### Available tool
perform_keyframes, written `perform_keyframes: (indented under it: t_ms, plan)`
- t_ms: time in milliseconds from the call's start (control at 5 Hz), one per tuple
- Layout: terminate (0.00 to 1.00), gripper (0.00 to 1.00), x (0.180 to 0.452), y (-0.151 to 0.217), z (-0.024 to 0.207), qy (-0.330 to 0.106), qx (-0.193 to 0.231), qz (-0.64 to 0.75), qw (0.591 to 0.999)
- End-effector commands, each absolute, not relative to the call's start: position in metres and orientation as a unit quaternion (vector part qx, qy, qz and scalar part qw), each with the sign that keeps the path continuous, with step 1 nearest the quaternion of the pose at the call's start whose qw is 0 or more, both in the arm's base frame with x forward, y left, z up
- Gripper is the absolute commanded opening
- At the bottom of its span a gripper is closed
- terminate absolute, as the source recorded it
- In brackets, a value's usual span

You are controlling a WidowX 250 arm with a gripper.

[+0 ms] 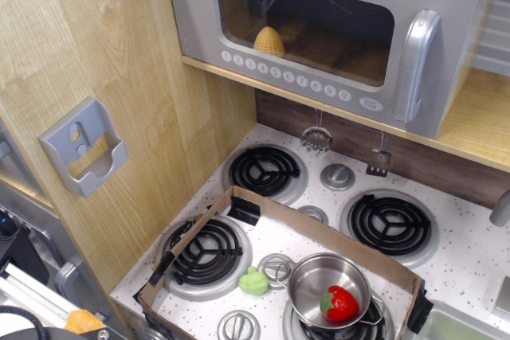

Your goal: Open microwave

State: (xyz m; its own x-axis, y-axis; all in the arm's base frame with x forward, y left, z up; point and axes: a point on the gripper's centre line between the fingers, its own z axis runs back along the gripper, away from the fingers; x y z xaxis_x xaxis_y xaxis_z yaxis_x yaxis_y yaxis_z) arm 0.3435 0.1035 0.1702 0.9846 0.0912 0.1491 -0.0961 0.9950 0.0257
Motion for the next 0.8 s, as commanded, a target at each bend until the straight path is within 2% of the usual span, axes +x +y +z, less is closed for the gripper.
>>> perform_keyframes:
  t_ms: [0,200,600]
  plan:
    - [0.0,1.0,0.344,0.103,0.17,-0.074,0.016,0.047,0.996]
    - [0.0,1.0,0.342,0.077,0.174,-0.086,0.047,0.032,0.995]
    - [0.0,1.0,0.342,0.021,0.167,-0.107,0.058,0.05,0.991]
